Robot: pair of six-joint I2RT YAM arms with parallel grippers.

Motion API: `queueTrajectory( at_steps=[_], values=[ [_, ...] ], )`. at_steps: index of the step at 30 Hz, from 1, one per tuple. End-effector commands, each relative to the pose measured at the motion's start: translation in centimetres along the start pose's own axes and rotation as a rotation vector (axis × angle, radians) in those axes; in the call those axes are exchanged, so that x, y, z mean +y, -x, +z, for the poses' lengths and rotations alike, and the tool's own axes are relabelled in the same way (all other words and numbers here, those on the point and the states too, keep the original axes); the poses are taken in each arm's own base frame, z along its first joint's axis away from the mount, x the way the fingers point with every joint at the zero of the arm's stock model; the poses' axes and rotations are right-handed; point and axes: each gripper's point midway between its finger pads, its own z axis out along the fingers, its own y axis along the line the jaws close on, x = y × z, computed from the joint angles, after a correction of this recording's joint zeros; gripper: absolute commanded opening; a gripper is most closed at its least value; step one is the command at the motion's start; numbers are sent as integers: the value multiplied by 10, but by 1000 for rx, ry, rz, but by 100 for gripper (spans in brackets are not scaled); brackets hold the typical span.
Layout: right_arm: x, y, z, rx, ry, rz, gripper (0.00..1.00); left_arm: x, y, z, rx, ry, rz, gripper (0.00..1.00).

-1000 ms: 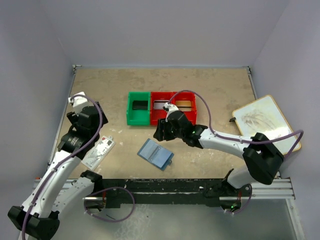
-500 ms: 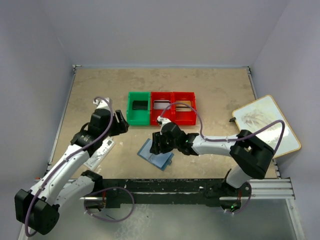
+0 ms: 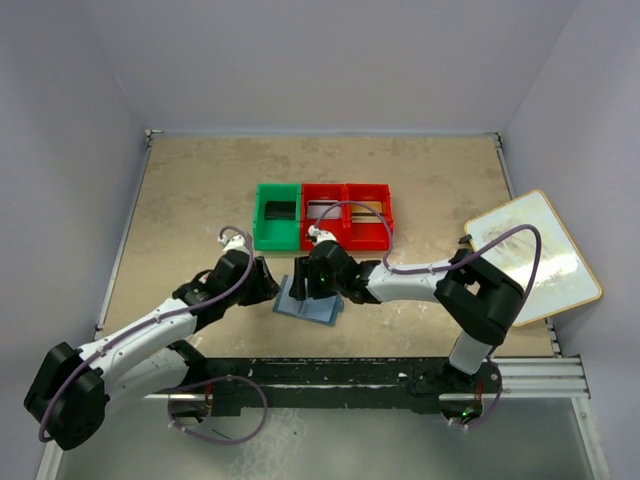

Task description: Take the credit cards out of the card holder

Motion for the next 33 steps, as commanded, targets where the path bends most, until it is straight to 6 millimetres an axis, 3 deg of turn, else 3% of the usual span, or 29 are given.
queueTrajectory(
  at_steps=[1,5,6,7,11,20,25,30,33],
  values=[
    [-38,-1,6,3,-212,-62,65,2,25,-7,-174,38,-105,49],
    [-38,-3,8,15,-266,-118,65,34,52,-40,-350,185,-188,49],
    [-45,-12,10,44,-300,-139,67,35,61,-51,-397,183,-207,49],
    [-35,-5,13,29,-298,-155,69,40,65,-57,-423,203,-217,49],
    [-25,-6,20,40,-358,-206,73,47,78,-78,-497,223,-249,49],
    [-24,-17,36,75,-520,-293,81,52,83,-93,-524,251,-266,50],
    [-26,-20,37,80,-543,-299,74,55,88,-107,-568,233,-285,51],
    [-1,-24,37,106,-393,-293,66,52,86,-105,-552,220,-281,52],
    [15,-19,37,99,-303,-282,67,37,83,-96,-503,161,-221,52]
  ],
)
